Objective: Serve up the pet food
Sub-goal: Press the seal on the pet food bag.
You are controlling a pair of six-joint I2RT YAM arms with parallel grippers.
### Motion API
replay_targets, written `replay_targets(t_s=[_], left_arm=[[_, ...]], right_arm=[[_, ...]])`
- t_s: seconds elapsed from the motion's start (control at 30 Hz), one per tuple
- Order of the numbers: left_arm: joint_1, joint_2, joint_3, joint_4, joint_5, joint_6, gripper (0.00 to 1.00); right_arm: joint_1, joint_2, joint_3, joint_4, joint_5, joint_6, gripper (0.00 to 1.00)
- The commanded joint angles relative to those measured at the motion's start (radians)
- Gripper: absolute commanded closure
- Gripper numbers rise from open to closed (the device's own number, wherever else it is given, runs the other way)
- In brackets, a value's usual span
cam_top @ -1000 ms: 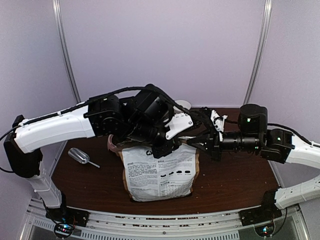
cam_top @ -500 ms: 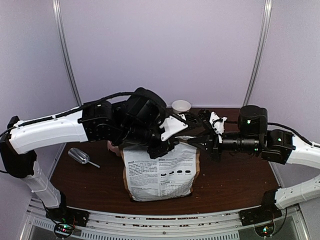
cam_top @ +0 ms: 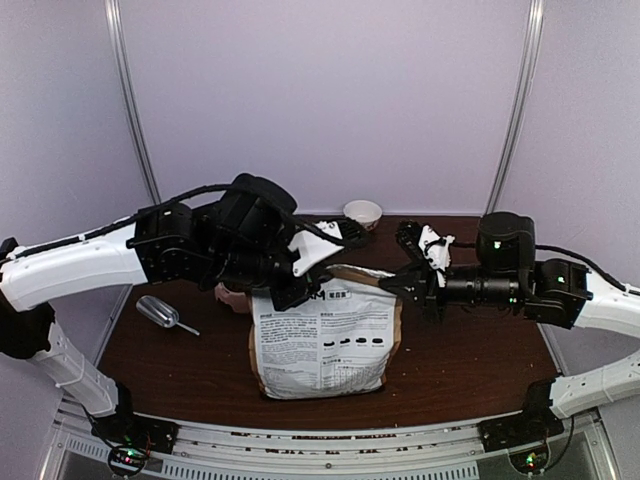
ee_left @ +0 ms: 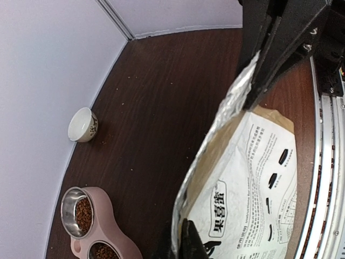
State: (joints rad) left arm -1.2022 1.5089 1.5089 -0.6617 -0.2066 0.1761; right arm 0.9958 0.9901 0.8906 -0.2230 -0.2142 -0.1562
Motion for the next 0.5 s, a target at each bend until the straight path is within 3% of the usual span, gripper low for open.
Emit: replay_targets(t_s=[0.0, 0.47], left_arm=[[0.110, -0.052, -0.073, -0.164, -0.265, 0.025, 0.97], [0.207, -0.175, -0.170, -0.163, -0.321, 0.029, 1.00]], right_arm=[[-0.023, -0.063, -0.009, -0.128, 0.101, -0.011, 1.00], [-0.023, -0.073, -0.018, -0.147, 0.117, -0.015, 1.00]])
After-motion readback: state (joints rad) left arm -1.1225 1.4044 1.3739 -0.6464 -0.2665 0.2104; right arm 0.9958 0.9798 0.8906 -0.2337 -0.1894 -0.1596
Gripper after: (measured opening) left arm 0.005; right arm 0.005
